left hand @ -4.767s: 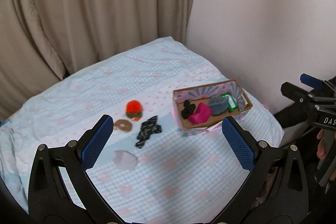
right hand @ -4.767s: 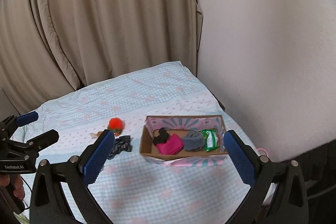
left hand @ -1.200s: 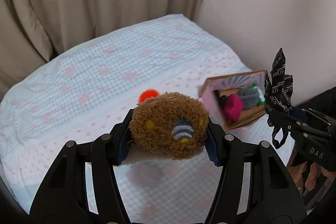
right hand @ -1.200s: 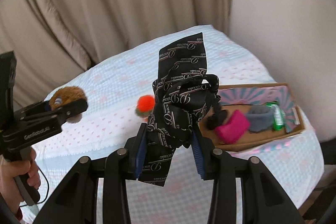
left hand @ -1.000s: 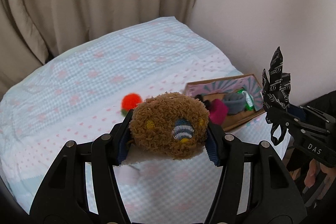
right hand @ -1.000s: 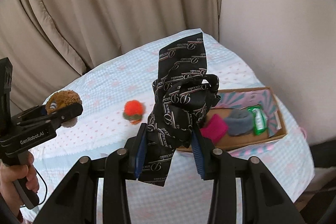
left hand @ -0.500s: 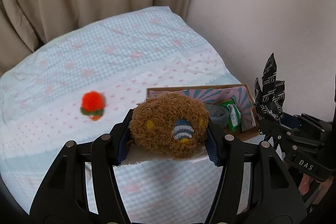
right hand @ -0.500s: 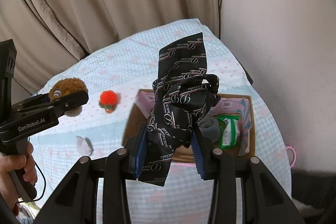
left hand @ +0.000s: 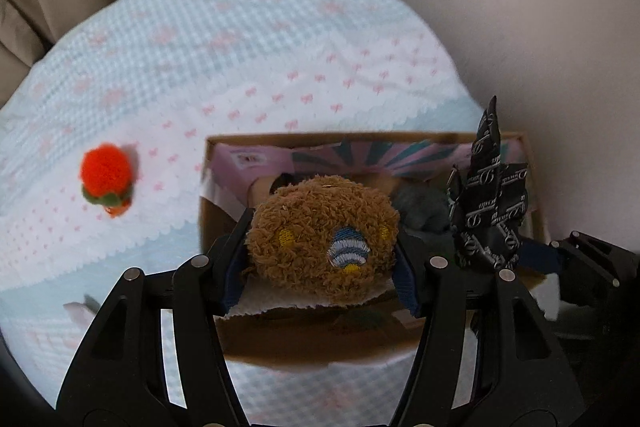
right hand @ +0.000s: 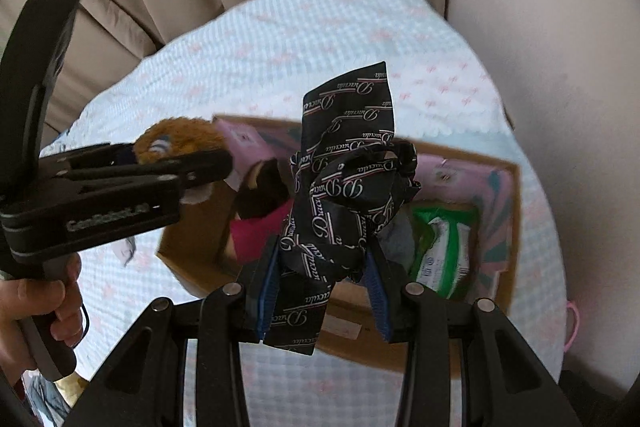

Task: Organize soft objects
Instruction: 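Lower the plush ball and tie into the box and open both tools, then withdraw both tools from the box toward the pompom and grey cloth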

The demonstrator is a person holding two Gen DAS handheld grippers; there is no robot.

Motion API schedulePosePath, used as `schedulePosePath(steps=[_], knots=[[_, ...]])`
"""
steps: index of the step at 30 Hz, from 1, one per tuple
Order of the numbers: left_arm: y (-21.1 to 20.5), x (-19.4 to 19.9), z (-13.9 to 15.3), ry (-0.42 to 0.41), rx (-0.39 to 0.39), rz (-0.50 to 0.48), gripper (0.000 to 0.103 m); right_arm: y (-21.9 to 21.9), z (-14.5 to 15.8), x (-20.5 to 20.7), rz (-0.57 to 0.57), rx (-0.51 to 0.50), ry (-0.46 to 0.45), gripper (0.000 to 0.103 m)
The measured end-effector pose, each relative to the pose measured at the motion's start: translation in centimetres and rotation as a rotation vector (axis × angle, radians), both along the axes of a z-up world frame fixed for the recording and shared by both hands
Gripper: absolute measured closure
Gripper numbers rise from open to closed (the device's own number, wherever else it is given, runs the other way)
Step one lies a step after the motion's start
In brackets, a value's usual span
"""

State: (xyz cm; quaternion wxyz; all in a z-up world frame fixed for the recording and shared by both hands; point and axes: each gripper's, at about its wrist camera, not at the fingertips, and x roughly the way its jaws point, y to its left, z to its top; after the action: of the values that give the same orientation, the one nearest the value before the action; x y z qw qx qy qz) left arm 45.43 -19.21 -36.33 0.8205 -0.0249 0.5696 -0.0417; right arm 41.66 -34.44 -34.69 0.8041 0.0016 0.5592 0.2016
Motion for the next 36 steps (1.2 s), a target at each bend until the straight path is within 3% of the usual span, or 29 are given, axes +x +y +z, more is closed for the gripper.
schedulePosePath(steps=[7,10,12,13,14,21,29,36], knots=[[-0.9,1.6,-1.9,0.040,0.061,-0.008,0.043,0.6,-3.0,0.5,0.055,-0.006,0.023,0.066],[-1.2,2.2,-2.0,0.050,0.061,-0.007,0.026,0.3,-3.5,0.9,0.053,0.007,0.040,0.059],[-1.3,2.4,-2.0,0.059,0.039,0.007,0.000,0.1,-3.9,1.1,0.057,0.025,0.054,0.034],[-1.2,2.3,-1.8,0.056,0.041,0.016,0.000,-0.1,-3.9,1.0,0.060,0.036,0.056,0.008],[-1.3,2.3,-1.8,0.056,0.060,0.022,0.000,-0.3,-4.1,0.9,0.067,0.051,0.062,0.000],[-1.4,1.6,-2.6,0.089,0.076,0.011,0.000,-2.0,-4.7,0.4,0.032,0.095,0.052,0.000],[-1.1,1.4,-2.6,0.085,0.079,0.021,0.000,-2.1,-4.8,0.3,0.044,0.080,0.008,0.000],[-0.9,0.9,-1.2,0.056,0.062,0.016,0.000,-2.5,-4.3,-0.1,0.029,0.069,-0.008,0.000]])
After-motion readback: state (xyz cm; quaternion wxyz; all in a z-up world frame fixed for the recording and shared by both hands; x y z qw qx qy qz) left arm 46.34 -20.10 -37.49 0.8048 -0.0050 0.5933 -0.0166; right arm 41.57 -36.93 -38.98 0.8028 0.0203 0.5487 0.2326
